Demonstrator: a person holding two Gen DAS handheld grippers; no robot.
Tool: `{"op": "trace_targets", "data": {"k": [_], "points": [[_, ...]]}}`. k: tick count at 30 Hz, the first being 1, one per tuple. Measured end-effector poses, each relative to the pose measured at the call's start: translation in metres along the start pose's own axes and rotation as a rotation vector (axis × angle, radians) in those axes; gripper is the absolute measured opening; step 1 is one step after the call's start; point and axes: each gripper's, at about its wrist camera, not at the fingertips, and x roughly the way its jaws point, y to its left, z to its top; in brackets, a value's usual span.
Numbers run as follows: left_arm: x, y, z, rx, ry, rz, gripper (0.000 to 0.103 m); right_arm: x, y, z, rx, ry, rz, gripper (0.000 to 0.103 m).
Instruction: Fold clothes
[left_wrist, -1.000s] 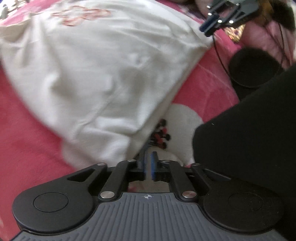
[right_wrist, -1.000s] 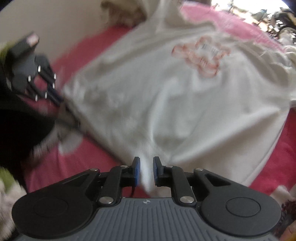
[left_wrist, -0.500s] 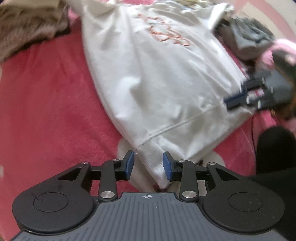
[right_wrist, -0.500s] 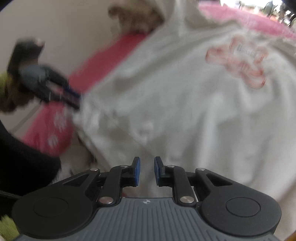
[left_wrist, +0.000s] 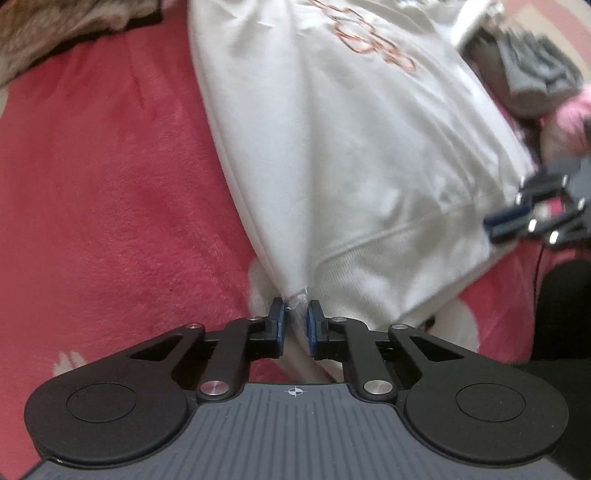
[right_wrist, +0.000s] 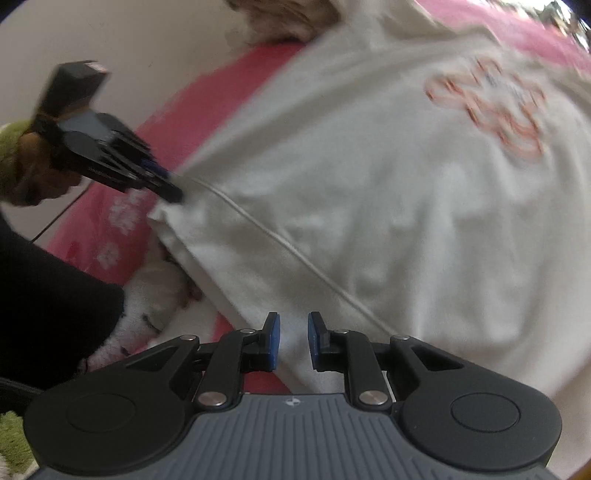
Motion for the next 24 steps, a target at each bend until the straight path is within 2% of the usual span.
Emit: {"op": "trace_targets", "data": {"k": [2, 6, 10, 15, 21, 24], "points": [[0.000, -0.001, 0.000, 0.020, 0.007, 0.007, 0.011, -0.005, 0.017, 0.010, -0.094, -0.030, -0.003, 0.019], [0.002, 0.005, 0.002, -0.006, 0.020, -0.017, 0.014, 0.007, 0.042, 0.025, -0.232, -0.042, 0.021, 0.019], [-0.001, 0.010, 0.000, -0.033, 0.023, -0.046, 0.020, 0.038, 0.057, 0.035, -0.320, 0.002, 0.061, 0.019], [-0.004, 0.005, -0.003, 0.002, 0.021, -0.056, 0.022, 0.064, 0.075, 0.041, -0.427, 0.048, 0.089, 0.019], [-0.011, -0.012, -0.010, 0.147, 0.011, -0.023, 0.027, 0.078, 0.083, 0.042, -0.518, 0.071, 0.033, 0.016], [-0.025, -0.027, -0.016, 0.288, -0.035, 0.023, 0.029, 0.075, 0.083, 0.041, -0.509, 0.058, 0.014, 0.016]]}}
